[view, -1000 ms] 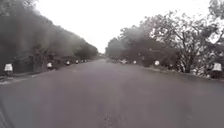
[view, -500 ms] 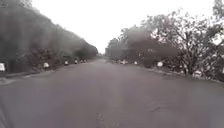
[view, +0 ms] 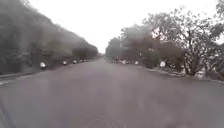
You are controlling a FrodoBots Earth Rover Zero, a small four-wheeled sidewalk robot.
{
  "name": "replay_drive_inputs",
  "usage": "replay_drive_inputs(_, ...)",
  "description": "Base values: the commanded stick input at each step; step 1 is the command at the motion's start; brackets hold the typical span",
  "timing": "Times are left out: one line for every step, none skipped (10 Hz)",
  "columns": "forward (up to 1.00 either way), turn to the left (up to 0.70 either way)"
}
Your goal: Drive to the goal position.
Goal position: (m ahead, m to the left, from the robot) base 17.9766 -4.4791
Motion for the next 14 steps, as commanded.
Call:
replay_drive_inputs(0.7,0.23)
replay_drive_inputs(0.7,0.12)
replay_drive_inputs(0.7,0.01)
replay_drive_inputs(0.7,0.0)
replay_drive_inputs(0.7,0.0)
replay_drive_inputs(0.7,0.0)
replay_drive_inputs(0.7,0.0)
replay_drive_inputs(0.7,0.0)
replay_drive_inputs(0.7,0.0)
replay_drive_inputs(0.7,0.0)
replay_drive_inputs(0.7,0.0)
replay_drive_inputs(0.7,0.0)
replay_drive_inputs(0.7,0.0)
replay_drive_inputs(0.7,0.0)
